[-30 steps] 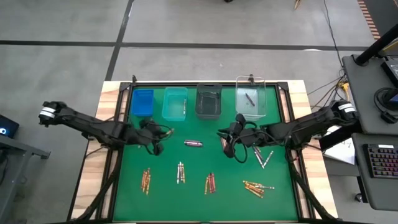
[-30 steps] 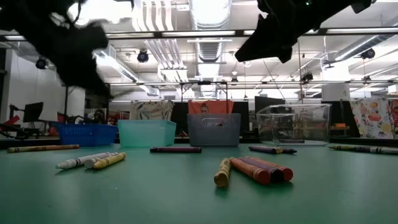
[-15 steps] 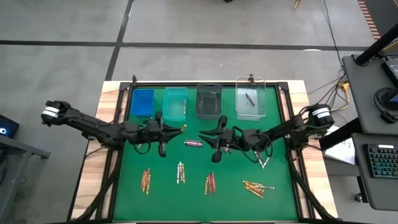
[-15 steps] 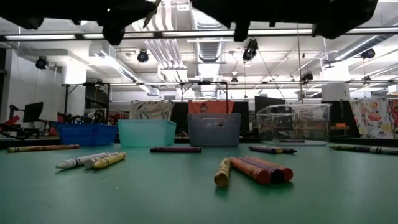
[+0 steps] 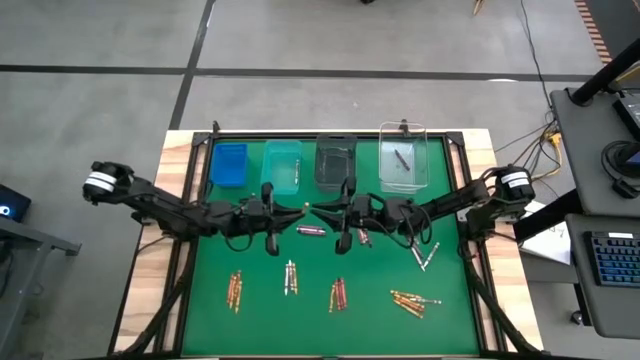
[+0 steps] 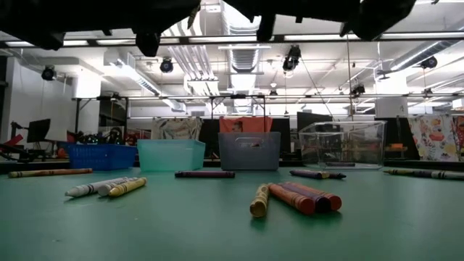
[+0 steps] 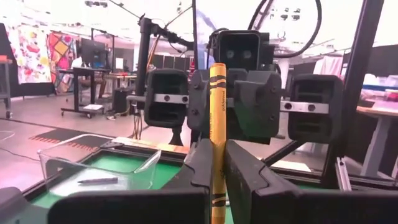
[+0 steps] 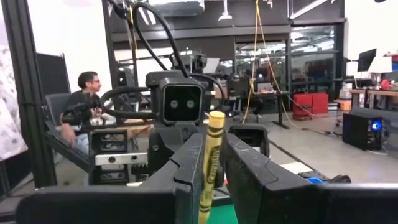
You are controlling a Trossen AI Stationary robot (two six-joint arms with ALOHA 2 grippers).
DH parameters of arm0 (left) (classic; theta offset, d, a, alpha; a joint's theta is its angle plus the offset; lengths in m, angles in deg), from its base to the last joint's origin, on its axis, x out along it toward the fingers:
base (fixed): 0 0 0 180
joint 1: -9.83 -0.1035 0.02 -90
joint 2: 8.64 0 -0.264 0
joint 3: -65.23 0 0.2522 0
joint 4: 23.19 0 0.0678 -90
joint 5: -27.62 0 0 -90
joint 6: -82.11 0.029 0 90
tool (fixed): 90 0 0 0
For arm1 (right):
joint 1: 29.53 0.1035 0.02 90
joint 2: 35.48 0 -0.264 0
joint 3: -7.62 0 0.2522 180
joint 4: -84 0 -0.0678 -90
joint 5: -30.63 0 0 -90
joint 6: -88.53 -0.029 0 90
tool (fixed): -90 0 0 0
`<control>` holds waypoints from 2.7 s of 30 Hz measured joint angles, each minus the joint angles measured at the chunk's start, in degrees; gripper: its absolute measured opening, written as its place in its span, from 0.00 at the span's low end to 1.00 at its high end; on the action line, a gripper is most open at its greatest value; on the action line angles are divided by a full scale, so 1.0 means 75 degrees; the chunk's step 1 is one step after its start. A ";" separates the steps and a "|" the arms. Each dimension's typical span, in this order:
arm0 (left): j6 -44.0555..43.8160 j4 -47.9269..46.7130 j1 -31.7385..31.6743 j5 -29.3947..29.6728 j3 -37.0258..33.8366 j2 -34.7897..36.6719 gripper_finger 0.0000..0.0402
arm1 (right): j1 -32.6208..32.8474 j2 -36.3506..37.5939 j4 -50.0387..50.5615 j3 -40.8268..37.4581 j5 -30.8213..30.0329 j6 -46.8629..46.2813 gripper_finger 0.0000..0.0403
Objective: Sort crayons
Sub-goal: Put the yellow crayon into the black bin, then put the white crayon into the light blue bin
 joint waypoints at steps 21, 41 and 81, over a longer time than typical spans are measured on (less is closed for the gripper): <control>-0.0070 0.0409 0.0003 0.0122 0.0006 -0.0176 0.05 | -0.0007 0.0004 0.2170 0.1195 -0.0349 0.0109 0.12; 0.0082 -0.2933 -0.0042 0.1749 0.0006 0.2047 0.27 | -0.2101 0.0183 0.9118 0.3258 -0.1025 -0.0642 0.03; 0.0850 -0.7326 -0.1646 0.3387 0.0007 0.4206 0.26 | -0.4447 -0.1802 1.0101 0.4066 -0.0045 -0.0037 0.30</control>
